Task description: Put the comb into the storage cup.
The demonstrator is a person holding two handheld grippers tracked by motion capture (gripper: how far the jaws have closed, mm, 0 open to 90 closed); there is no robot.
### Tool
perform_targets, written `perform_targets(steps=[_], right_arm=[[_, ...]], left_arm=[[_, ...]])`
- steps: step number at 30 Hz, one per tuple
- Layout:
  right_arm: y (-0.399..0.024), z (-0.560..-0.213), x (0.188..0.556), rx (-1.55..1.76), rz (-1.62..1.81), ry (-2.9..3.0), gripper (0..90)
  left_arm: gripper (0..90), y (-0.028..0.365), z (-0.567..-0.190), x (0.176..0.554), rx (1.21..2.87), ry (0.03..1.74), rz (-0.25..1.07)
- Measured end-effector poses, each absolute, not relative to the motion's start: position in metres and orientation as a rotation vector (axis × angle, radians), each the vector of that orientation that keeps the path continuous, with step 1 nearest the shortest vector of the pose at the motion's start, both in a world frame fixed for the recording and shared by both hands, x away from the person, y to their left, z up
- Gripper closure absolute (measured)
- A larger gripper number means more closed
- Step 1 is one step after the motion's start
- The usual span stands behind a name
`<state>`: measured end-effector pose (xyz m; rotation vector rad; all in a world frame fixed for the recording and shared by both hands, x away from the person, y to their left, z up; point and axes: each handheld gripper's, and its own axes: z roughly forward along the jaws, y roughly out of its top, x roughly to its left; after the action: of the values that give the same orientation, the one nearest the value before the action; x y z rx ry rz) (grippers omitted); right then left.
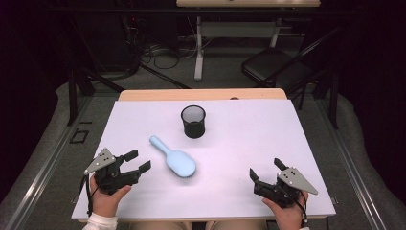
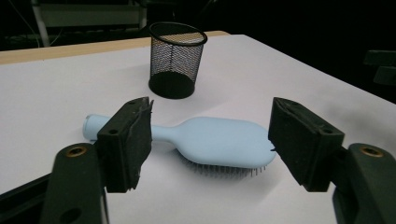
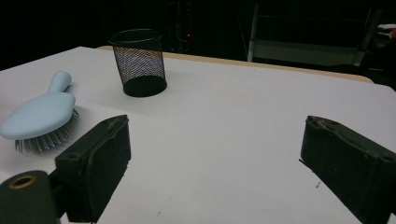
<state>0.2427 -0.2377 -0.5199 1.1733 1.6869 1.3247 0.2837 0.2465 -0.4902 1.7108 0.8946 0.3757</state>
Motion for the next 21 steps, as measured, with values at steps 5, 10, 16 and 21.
perform_targets(steps=[5, 10, 16, 21], right_arm=[[-0.238, -0.520, 0.243, 1.176, 1.323, 1.684, 8.1], [-0.238, -0.520, 0.243, 1.175, 1.325, 1.684, 8.0], [-0.238, -0.520, 0.243, 1.182, 1.325, 1.684, 8.0], [-0.238, -0.520, 0.243, 1.183, 1.327, 1.685, 8.0]], left_arm=[[39.2, 0.245, -0.484, 0.292, 1.731, 0.939, 0.366], [43.6, 0.245, -0.477, 0.300, 1.736, 0.943, 0.347], [44.2, 0.245, -0.471, 0.307, 1.729, 0.940, 0.373], [45.5, 0.243, -0.466, 0.312, 1.723, 1.000, 0.377]])
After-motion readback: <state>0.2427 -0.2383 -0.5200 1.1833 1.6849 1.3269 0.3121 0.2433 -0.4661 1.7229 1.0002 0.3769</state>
